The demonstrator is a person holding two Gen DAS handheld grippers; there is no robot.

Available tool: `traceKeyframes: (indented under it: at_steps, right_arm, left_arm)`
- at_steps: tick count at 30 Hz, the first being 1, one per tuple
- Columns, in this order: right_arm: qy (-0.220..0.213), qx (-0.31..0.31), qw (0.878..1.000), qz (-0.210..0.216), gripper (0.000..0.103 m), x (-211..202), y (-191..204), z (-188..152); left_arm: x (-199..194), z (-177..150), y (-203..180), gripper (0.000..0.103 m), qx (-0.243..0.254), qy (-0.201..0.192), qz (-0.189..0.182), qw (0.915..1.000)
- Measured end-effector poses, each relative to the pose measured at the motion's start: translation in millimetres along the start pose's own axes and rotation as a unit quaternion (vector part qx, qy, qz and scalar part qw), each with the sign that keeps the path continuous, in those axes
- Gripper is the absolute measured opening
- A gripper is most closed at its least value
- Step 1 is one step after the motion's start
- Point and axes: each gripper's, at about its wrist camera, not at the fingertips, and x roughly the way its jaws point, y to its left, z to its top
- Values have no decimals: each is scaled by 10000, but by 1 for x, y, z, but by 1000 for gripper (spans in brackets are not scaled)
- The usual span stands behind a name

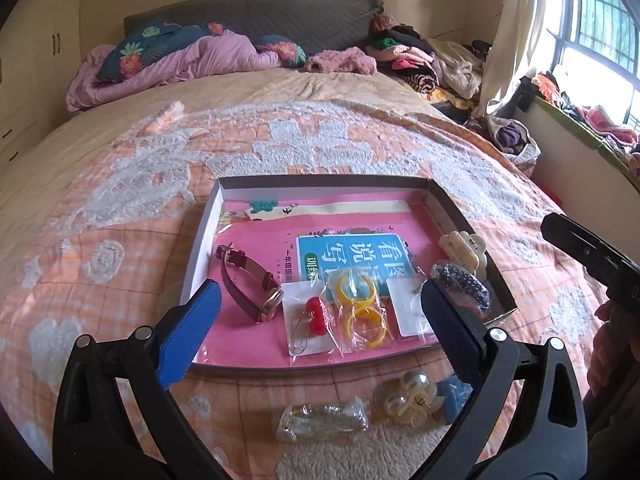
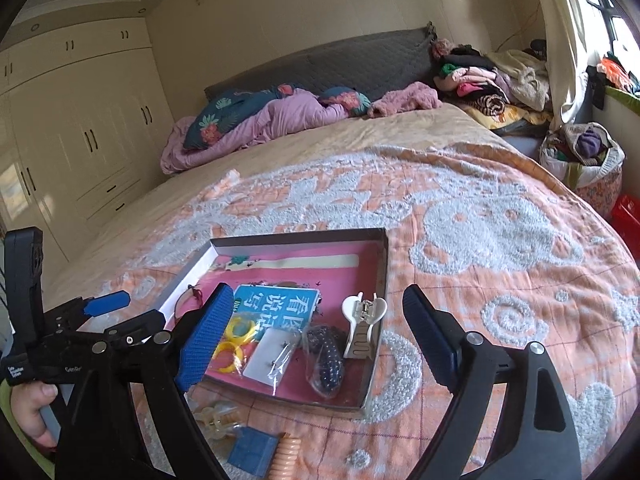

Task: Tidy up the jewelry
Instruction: 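Withdraw both open tools from the box back over the loose jewelry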

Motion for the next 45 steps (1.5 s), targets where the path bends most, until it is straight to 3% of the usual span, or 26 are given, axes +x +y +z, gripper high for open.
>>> traceKeyframes:
  at_steps: [11,23,45]
  right_arm:
    - [-277,-128,9995,5,86,-37,16,5]
    - [-296,-367,9989,-58,86,-55,35,0]
    - [-255,-564,9981,-48,86,-82,49,-25]
  left_arm:
    - [-31,1,1,93,-63,-205,-44,9998]
    - [-57,-3,3,93,9,-331,-25,9994]
    - [-74,-33,-4,93,190,-211,10,9996]
